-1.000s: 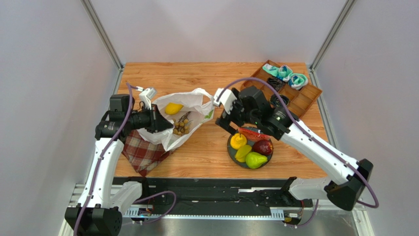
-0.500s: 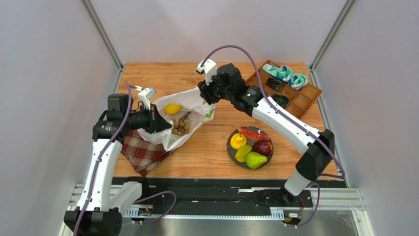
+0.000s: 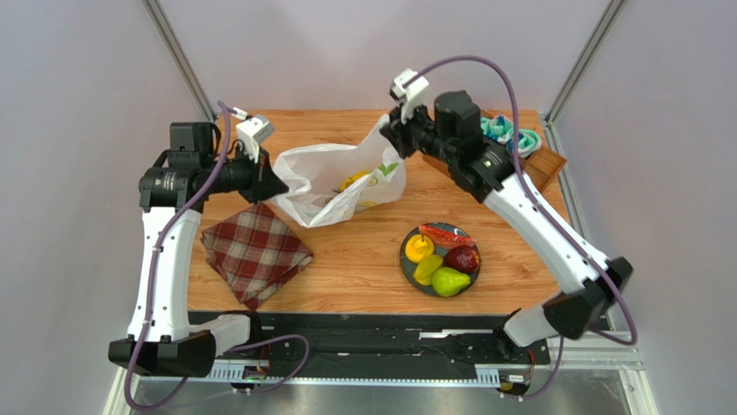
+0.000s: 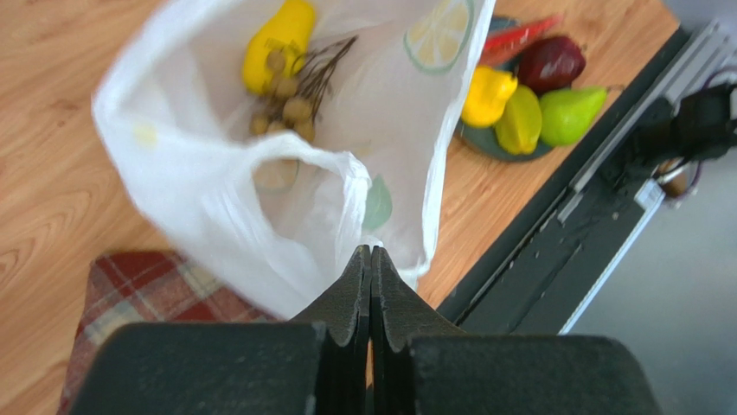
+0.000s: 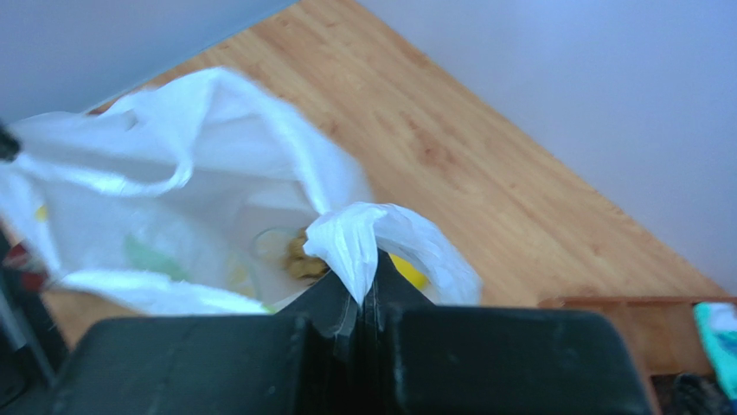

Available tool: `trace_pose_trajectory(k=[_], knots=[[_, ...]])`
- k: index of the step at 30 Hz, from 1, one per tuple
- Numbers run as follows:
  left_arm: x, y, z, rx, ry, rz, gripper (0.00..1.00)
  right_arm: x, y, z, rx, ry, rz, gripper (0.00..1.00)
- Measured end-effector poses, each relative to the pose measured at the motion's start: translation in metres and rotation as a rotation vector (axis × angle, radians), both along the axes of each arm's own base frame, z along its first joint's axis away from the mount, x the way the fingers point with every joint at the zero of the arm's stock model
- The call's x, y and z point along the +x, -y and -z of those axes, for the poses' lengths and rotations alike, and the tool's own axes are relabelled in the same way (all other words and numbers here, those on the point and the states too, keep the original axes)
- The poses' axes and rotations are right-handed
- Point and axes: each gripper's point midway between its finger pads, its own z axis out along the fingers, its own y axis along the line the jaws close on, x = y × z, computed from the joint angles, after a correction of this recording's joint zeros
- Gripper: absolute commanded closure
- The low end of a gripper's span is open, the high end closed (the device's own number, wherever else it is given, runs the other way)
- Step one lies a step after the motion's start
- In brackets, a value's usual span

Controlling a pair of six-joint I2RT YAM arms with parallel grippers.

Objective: Take the fake fruits out of the plastic bag
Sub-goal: Adjust the plastic bag at the center of the board.

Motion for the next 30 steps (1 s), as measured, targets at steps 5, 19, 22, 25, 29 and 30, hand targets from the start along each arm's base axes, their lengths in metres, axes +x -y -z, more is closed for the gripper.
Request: trace_pose_trajectory(k=[5, 19, 22, 25, 29, 30], knots=[[-0.029, -0.008, 0.031, 0.104, -0.046, 0.087, 0.14, -0.074, 0.017, 0.058, -0.019, -0.133, -0.1, 1.0], [-0.073, 0.089, -0.037, 0.029, 0.125, 0.557, 0.36, -0.105, 0.03, 0.137, -0.129, -0.347, -0.117, 1.0], [-0.073, 0.112, -0.002, 0.058, 0.015, 0.652, 0.45, -0.098, 0.033, 0.124, -0.117, -0.324, -0.094, 1.0], [-0.055, 0.129, 0.04, 0.108, -0.072, 0.694, 0.54, -0.087, 0.035, 0.101, -0.089, -0.282, -0.068, 1.0], [-0.039, 0.141, 0.079, 0.182, -0.055, 0.719, 0.86, -0.075, 0.033, 0.074, -0.054, -0.234, -0.056, 1.0], [-0.039, 0.144, 0.083, 0.197, -0.033, 0.727, 0.86, -0.073, 0.032, 0.07, -0.05, -0.229, -0.055, 1.0]])
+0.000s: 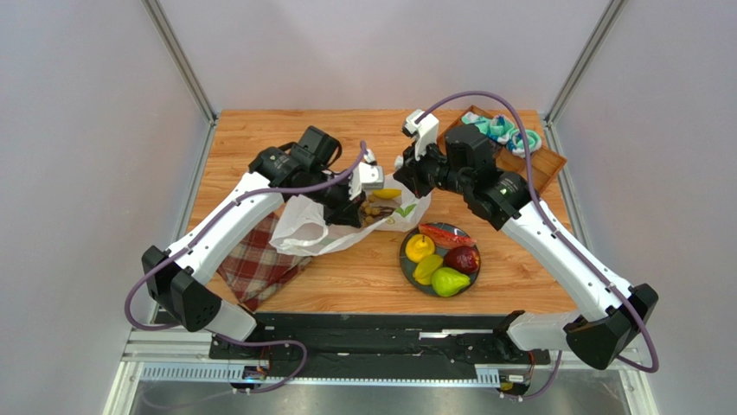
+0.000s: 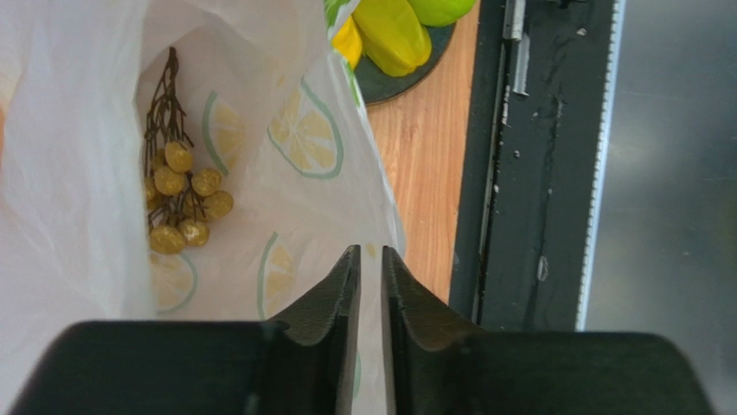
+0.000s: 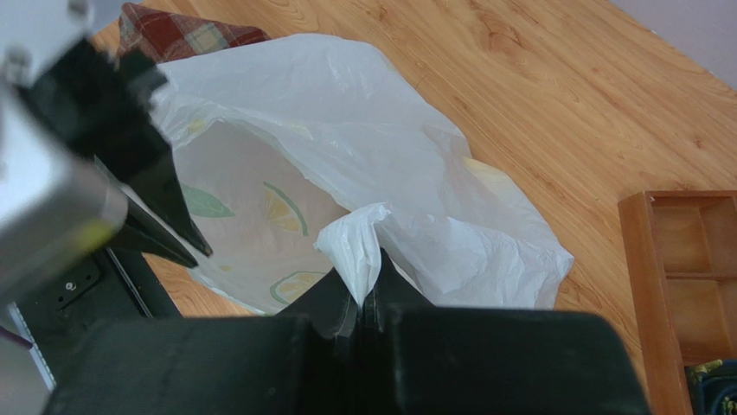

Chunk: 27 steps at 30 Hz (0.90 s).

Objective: Take the fake fruits out of the plastic bag
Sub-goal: Adjust the plastic bag at the center of the board.

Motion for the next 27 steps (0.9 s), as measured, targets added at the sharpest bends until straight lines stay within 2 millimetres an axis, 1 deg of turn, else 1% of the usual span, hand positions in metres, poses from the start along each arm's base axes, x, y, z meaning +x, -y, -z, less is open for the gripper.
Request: trace_pose_trajectory(k=[2, 5, 8, 10, 11, 12, 15, 19, 21, 23, 27], knots=[[0.003, 0.01, 0.007, 0.006, 0.086, 0.033, 0.9, 0.004, -0.004, -0.004, 0.004, 0.002, -0.003, 1.0], [0.013, 0.022, 0.012, 0.009, 0.166, 0.046, 0.91, 0.006, -0.01, -0.002, 0.006, -0.01, -0.022, 1.0], [0.037, 0.028, 0.019, 0.025, 0.238, 0.011, 0.94, 0.004, -0.014, 0.002, 0.005, -0.025, -0.044, 1.0], [0.054, 0.03, 0.03, 0.046, 0.285, -0.002, 0.94, 0.003, -0.013, 0.002, 0.003, -0.029, -0.048, 1.0], [0.061, 0.03, 0.037, 0.062, 0.31, -0.006, 0.95, 0.004, -0.012, 0.003, 0.003, -0.03, -0.045, 1.0], [0.069, 0.029, 0.046, 0.084, 0.337, -0.016, 0.98, 0.006, -0.011, 0.003, 0.003, -0.032, -0.041, 1.0], [0.087, 0.026, 0.072, 0.134, 0.417, 0.0, 0.99, 0.007, -0.005, 0.008, -0.021, -0.042, -0.027, 1.0], [0.104, 0.022, 0.093, 0.159, 0.535, 0.015, 1.0, 0.004, 0.0, 0.013, -0.038, -0.065, -0.022, 1.0], [0.108, 0.019, 0.099, 0.172, 0.556, 0.017, 1.0, 0.002, -0.003, 0.011, -0.031, -0.07, -0.035, 1.0], [0.109, 0.016, 0.104, 0.189, 0.567, 0.023, 1.0, 0.002, -0.006, 0.006, -0.023, -0.062, -0.043, 1.0], [0.111, 0.008, 0.111, 0.222, 0.619, 0.046, 1.0, 0.0, -0.014, -0.011, 0.013, -0.042, -0.077, 1.0]])
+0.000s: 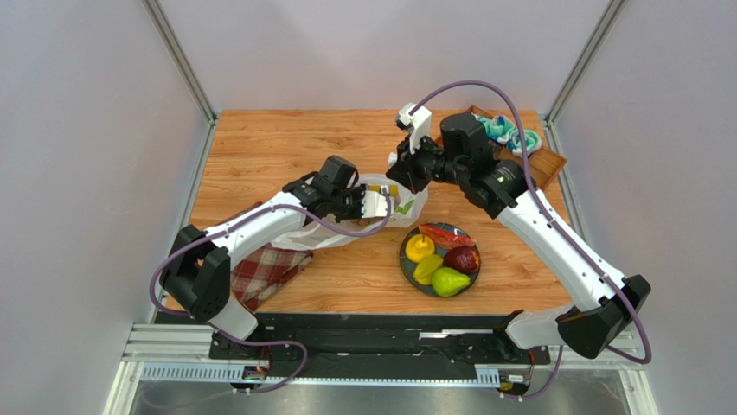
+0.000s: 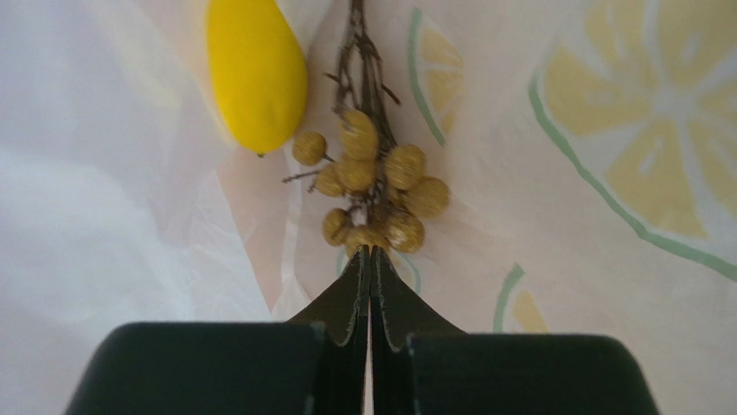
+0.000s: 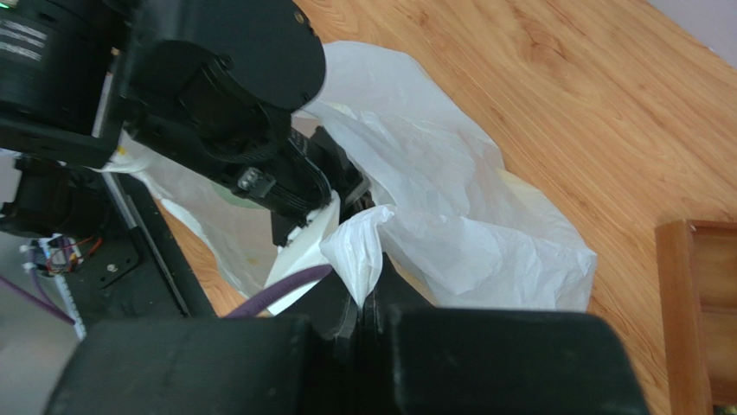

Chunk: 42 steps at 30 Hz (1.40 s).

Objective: Take the fake fruits out of the plastic bag
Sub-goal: Adjust the plastic bag at the center of the board.

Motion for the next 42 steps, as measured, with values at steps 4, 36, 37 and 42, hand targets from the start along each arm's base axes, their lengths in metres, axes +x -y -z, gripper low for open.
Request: trace_pose_trajectory(k=[4, 36, 37, 42], knots=[[-0.006, -0.015, 0.016, 0.068, 0.003, 0.019, 0.96, -0.006, -0.016, -0.017, 0.042, 0.001, -0.079, 1.0], [0.027, 0.004, 0.02, 0.115, -0.141, 0.252, 0.21, -0.045, -0.013, 0.022, -0.119, -0.008, -0.286, 1.0], [0.026, 0.003, 0.019, 0.111, -0.155, 0.247, 0.21, -0.044, -0.013, 0.02, -0.118, -0.001, -0.281, 1.0], [0.012, -0.019, 0.002, 0.064, -0.251, 0.133, 0.2, -0.021, -0.025, -0.008, -0.084, 0.049, -0.241, 1.0]])
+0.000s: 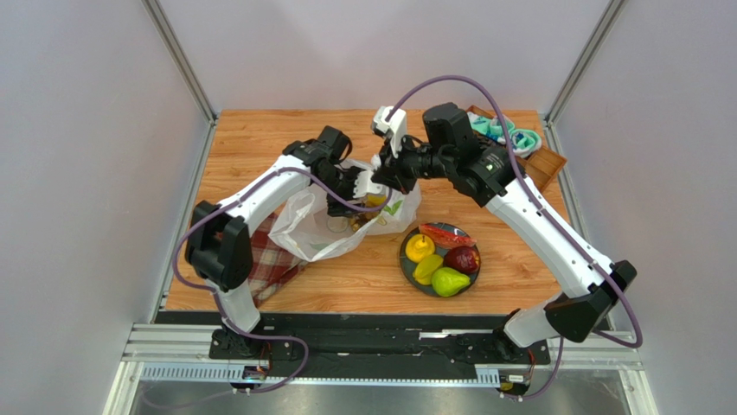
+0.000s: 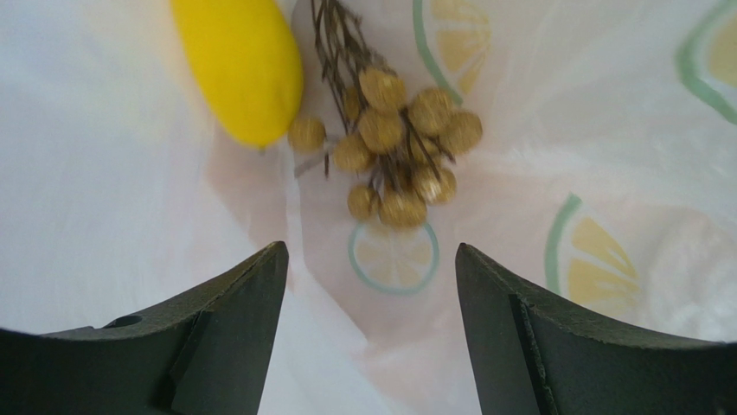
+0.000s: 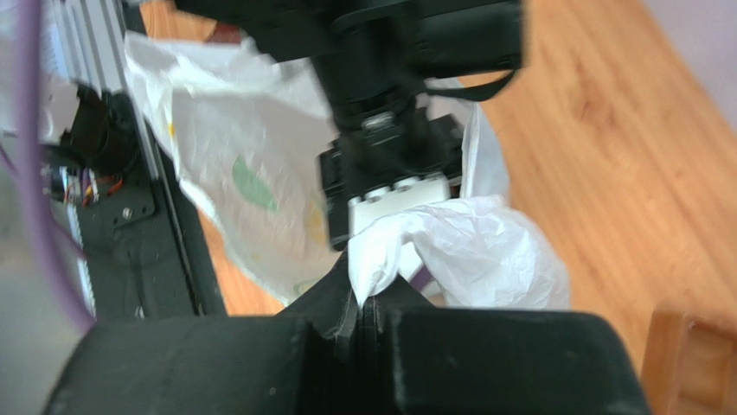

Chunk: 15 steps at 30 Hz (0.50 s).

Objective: Take the fake fruits out of the plastic bag
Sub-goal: Adjust the plastic bag at the center of the board.

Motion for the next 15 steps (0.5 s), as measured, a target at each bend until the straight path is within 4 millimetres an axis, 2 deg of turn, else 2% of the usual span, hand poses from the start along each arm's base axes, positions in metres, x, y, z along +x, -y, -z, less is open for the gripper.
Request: trace_pose_trajectory(k=[3, 4, 6, 7, 10, 11, 13, 15], knots=[[-0.019, -0.029, -0.021, -0.005, -0.013, -0.14, 0.1, 0.019, -0.017, -0.024, 0.05, 0.05, -0.003, 1.0], [-0.027, -0.037, -0.03, -0.015, -0.012, -0.192, 0.01, 0.025, -0.023, -0.035, 0.068, 0.074, -0.004, 1.0], [-0.046, -0.047, -0.062, -0.081, 0.016, -0.281, 0.01, 0.037, -0.026, -0.041, 0.069, 0.094, 0.011, 1.0], [-0.052, -0.049, -0.081, -0.12, 0.049, -0.322, 0.01, 0.04, -0.025, -0.038, 0.059, 0.089, 0.019, 1.0], [-0.064, -0.063, -0.157, -0.262, 0.229, -0.468, 0.01, 0.044, -0.021, -0.016, 0.007, 0.045, 0.035, 1.0], [-0.066, -0.067, -0.174, -0.288, 0.265, -0.51, 0.01, 0.043, -0.019, -0.007, -0.012, 0.026, 0.04, 1.0], [-0.065, -0.079, -0.199, -0.322, 0.331, -0.595, 0.01, 0.042, -0.016, 0.009, -0.045, -0.006, 0.047, 1.0], [-0.059, -0.097, -0.205, -0.311, 0.375, -0.695, 0.01, 0.04, -0.013, 0.023, -0.072, -0.035, 0.05, 1.0]])
